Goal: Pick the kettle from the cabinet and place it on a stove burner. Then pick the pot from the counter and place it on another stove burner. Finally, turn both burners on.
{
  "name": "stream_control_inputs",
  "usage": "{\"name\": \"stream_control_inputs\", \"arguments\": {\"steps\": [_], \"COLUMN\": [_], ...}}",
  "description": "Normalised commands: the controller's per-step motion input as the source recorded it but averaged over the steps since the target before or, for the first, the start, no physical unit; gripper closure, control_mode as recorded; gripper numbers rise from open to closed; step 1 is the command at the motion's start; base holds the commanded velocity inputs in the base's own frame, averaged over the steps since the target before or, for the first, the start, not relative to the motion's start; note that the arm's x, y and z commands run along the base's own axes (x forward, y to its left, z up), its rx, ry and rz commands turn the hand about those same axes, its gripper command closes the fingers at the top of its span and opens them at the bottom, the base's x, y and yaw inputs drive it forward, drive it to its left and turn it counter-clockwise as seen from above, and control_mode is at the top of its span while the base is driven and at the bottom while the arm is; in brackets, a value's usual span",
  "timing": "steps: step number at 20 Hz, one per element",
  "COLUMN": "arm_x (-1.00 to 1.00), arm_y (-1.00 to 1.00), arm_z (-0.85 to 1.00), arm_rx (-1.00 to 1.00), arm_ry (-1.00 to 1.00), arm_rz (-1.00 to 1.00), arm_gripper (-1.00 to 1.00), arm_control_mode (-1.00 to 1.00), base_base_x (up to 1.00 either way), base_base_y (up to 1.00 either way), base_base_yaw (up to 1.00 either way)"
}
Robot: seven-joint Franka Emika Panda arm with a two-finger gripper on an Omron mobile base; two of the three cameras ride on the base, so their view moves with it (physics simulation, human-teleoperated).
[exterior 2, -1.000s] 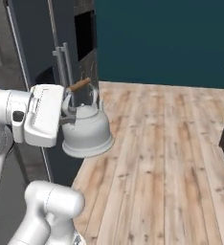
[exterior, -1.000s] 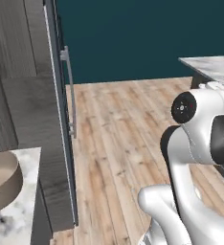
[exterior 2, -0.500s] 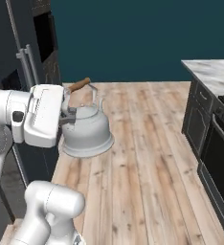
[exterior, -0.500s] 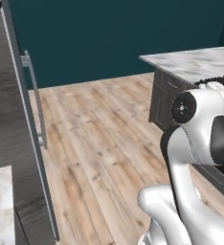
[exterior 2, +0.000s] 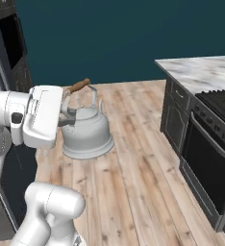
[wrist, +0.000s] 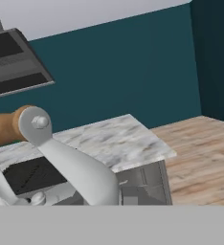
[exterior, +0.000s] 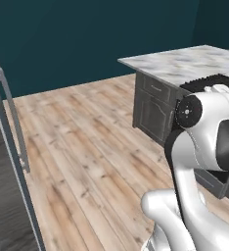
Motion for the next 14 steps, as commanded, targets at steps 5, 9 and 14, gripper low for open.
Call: {"name": "stream_control_inputs", "arguments": {"steps": [5, 9, 14], "arm_x": [0.00, 0.00, 0.00], "arm_y": [0.00, 0.00, 0.00], "arm_z": [0.00, 0.00, 0.00], "arm_rx": [0.00, 0.00, 0.00], "arm_ry": [0.00, 0.00, 0.00], "arm_rz": [0.00, 0.00, 0.00], "arm_gripper": [1.00, 1.00, 1.00], "arm_control_mode": [1.00, 1.00, 1.00], "base_base_x": [0.61, 0.56, 0.47], "base_base_y": [0.00, 0.00, 0.00], "base_base_yaw": [-0.29, -0.30, -0.32]}}
